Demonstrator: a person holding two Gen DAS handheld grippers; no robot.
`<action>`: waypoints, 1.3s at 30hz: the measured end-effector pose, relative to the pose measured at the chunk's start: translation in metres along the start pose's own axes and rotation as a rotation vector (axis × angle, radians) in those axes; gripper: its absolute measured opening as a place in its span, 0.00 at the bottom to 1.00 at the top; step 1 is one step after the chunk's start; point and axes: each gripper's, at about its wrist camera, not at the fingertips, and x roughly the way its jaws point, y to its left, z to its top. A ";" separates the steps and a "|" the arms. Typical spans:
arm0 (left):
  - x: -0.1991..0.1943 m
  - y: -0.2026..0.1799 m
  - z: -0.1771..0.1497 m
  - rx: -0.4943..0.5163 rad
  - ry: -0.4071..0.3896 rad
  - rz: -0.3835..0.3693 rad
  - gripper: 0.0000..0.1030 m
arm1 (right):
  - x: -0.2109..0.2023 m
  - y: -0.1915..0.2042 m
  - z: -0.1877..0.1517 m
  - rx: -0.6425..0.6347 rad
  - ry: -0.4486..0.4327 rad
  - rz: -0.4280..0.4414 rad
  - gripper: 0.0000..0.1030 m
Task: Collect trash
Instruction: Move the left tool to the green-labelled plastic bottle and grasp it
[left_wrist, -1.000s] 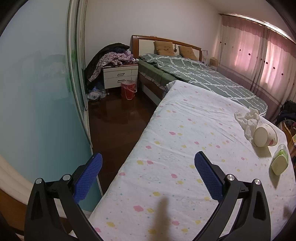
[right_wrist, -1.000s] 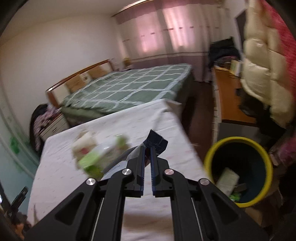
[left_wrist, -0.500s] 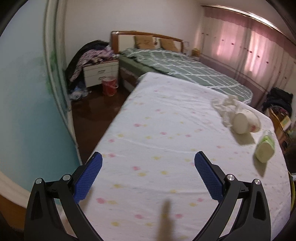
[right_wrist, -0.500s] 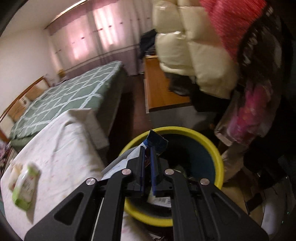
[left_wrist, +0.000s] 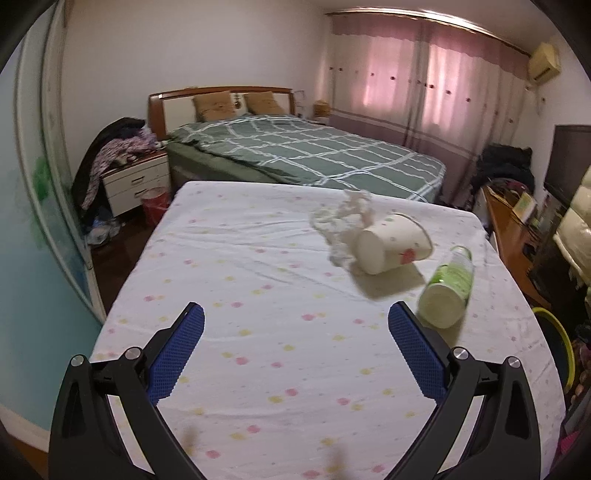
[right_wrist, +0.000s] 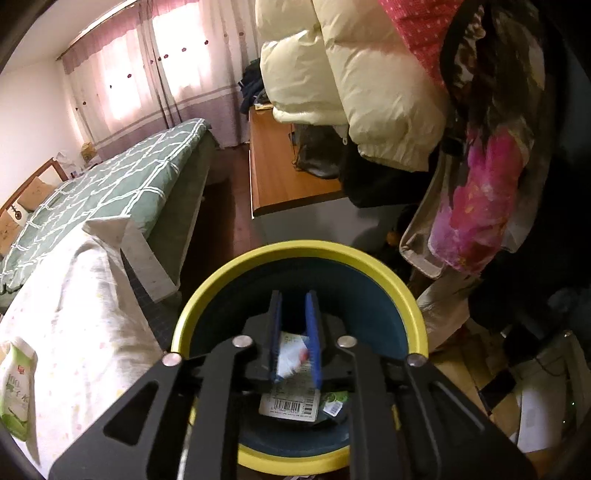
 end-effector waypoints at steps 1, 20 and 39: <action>0.001 -0.004 0.001 0.008 0.001 -0.006 0.95 | 0.000 -0.001 0.000 0.008 0.000 0.004 0.16; 0.042 -0.080 0.002 0.153 0.143 -0.234 0.95 | -0.006 0.010 -0.001 -0.028 -0.015 0.021 0.33; 0.119 -0.137 0.008 0.295 0.226 -0.362 0.78 | -0.005 0.015 0.000 -0.042 -0.006 0.060 0.37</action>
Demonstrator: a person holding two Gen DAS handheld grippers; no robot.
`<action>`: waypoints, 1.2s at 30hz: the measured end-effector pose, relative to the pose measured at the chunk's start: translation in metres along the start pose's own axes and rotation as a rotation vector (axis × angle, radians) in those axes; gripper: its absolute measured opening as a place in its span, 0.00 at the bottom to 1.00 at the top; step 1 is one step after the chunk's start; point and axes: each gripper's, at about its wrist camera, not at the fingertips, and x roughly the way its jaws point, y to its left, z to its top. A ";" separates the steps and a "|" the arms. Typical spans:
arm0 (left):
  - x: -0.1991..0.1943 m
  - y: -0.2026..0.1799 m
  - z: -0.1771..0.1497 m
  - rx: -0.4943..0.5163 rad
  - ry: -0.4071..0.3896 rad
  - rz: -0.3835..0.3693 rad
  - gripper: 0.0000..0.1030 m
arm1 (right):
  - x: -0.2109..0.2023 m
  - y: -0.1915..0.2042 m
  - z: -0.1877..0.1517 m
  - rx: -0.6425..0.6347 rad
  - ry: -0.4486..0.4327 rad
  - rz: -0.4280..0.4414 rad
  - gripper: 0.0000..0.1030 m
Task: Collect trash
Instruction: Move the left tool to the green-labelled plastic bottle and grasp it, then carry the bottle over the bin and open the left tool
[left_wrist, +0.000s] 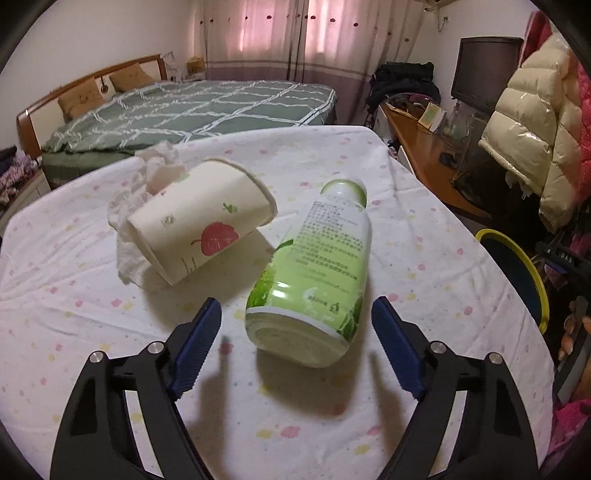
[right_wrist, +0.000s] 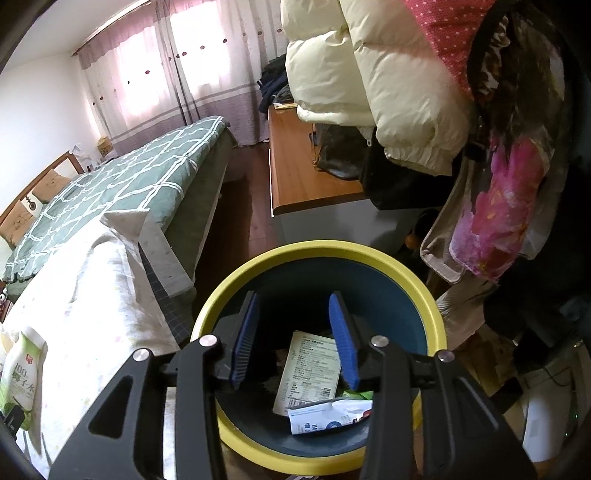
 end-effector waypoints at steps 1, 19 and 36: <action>0.002 0.000 0.000 0.000 -0.001 -0.003 0.75 | 0.000 0.001 0.000 -0.003 -0.001 -0.001 0.38; -0.039 -0.015 0.019 0.112 -0.113 0.009 0.54 | -0.001 0.004 0.000 -0.017 -0.006 -0.003 0.38; -0.055 -0.037 0.095 0.139 -0.160 0.059 0.52 | -0.001 0.008 -0.002 -0.020 -0.003 0.007 0.39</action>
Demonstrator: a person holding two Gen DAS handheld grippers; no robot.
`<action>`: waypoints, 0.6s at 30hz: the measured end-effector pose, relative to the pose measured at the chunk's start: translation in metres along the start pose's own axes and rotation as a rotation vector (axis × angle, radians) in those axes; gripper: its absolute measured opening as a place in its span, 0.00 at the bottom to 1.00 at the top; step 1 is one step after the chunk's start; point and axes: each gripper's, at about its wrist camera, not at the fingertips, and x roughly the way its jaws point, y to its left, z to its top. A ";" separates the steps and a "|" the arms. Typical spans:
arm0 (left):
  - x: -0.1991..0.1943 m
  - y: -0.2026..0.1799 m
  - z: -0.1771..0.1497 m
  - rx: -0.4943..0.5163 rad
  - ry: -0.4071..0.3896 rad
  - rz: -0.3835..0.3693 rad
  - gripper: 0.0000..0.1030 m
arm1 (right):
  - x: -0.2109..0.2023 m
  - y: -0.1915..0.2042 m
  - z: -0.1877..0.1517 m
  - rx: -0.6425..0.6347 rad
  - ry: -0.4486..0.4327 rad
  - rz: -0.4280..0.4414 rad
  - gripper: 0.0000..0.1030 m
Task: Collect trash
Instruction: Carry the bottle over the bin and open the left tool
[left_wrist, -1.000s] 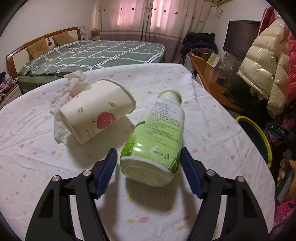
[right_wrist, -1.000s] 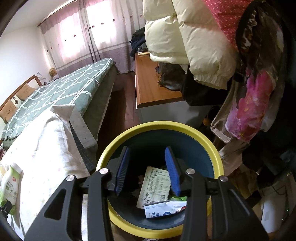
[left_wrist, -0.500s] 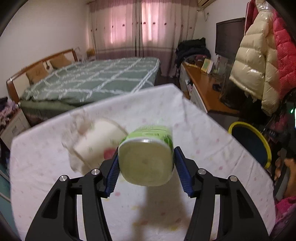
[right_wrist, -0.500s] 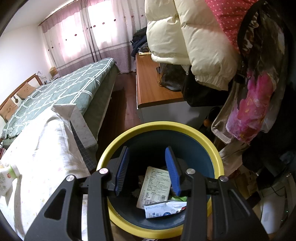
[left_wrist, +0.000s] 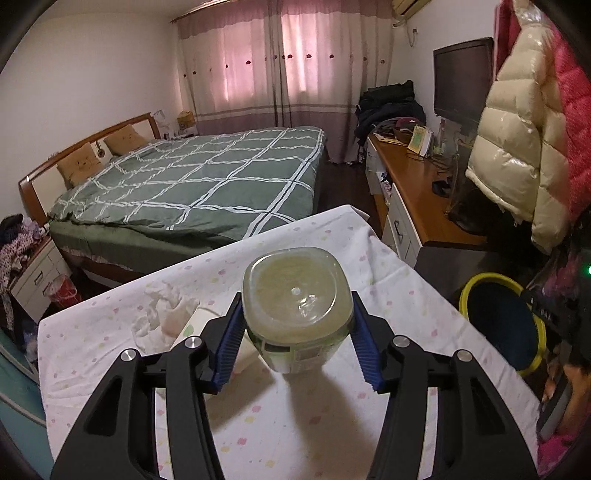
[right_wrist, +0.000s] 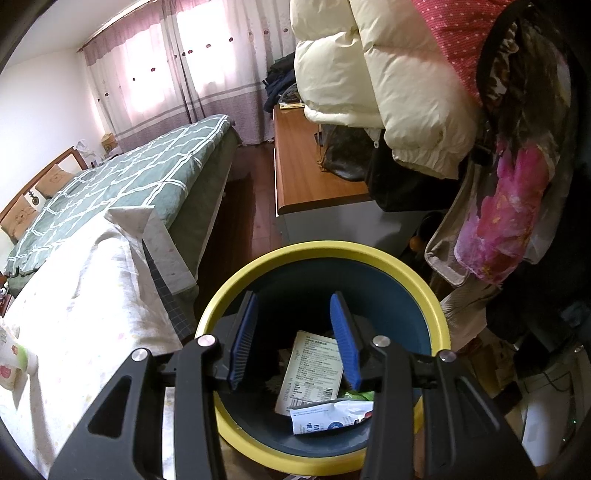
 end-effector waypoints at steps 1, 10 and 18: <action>0.003 0.000 0.003 -0.005 0.001 0.001 0.52 | 0.000 0.000 0.000 -0.001 -0.001 0.002 0.39; 0.003 -0.012 0.013 0.023 -0.022 0.013 0.52 | -0.004 -0.001 0.000 -0.001 -0.011 0.025 0.44; -0.012 -0.050 0.025 0.078 -0.033 -0.044 0.52 | -0.017 -0.007 0.002 -0.025 -0.012 0.091 0.44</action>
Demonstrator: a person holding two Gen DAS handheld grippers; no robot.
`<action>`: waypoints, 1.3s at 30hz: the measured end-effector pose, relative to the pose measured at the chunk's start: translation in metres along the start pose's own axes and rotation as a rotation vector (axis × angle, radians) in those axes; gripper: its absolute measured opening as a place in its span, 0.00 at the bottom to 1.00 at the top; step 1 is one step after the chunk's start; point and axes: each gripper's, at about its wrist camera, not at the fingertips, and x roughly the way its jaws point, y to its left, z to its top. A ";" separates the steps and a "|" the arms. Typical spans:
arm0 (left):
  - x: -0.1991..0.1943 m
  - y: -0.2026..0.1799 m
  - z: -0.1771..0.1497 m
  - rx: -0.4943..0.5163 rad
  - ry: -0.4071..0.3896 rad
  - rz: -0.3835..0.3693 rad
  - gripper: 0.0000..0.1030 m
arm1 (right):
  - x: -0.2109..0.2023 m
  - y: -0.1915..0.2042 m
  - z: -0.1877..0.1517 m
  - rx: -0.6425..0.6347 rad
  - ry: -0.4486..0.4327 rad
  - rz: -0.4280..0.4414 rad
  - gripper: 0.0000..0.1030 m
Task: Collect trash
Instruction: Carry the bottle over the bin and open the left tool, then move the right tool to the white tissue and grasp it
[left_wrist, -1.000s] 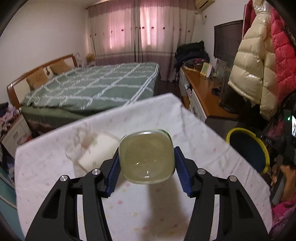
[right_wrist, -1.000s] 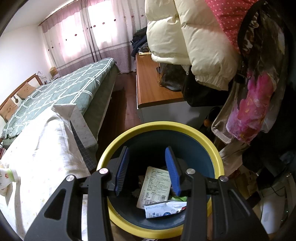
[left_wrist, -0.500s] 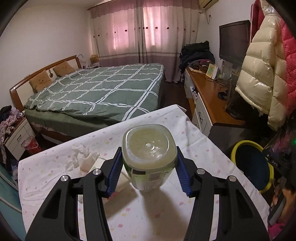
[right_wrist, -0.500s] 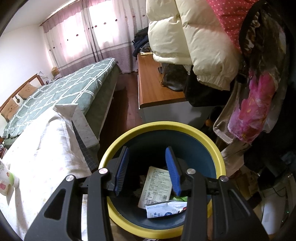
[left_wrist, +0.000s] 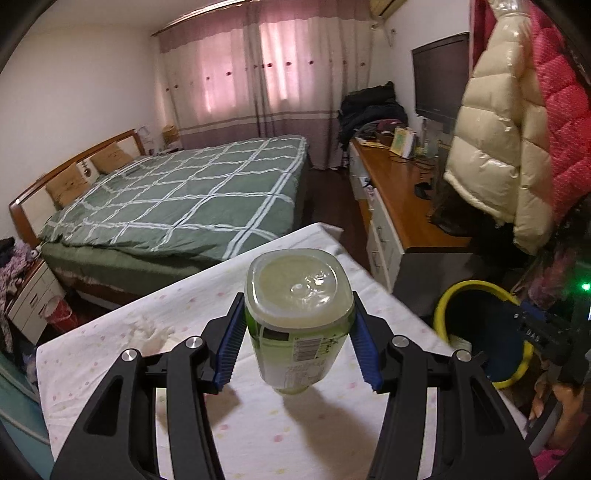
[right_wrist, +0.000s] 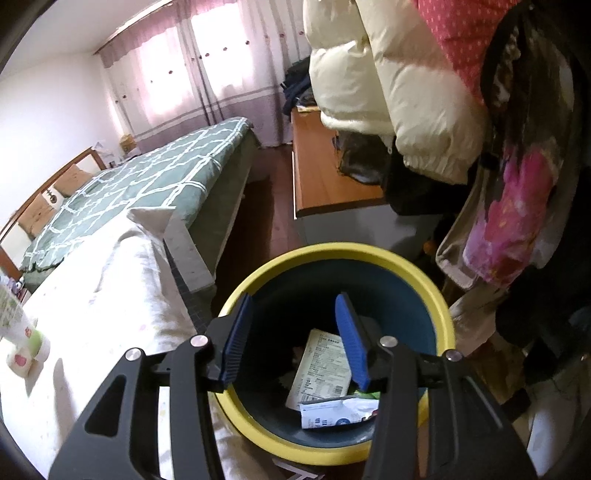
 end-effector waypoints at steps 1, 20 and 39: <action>-0.001 -0.008 0.003 0.006 -0.003 -0.015 0.52 | -0.004 -0.003 0.001 -0.007 -0.004 0.010 0.44; 0.060 -0.229 0.040 0.130 0.058 -0.329 0.51 | -0.049 -0.104 0.003 0.056 -0.059 -0.048 0.48; -0.009 -0.074 -0.051 -0.079 -0.016 0.002 0.91 | -0.041 -0.068 -0.005 0.008 -0.032 0.016 0.49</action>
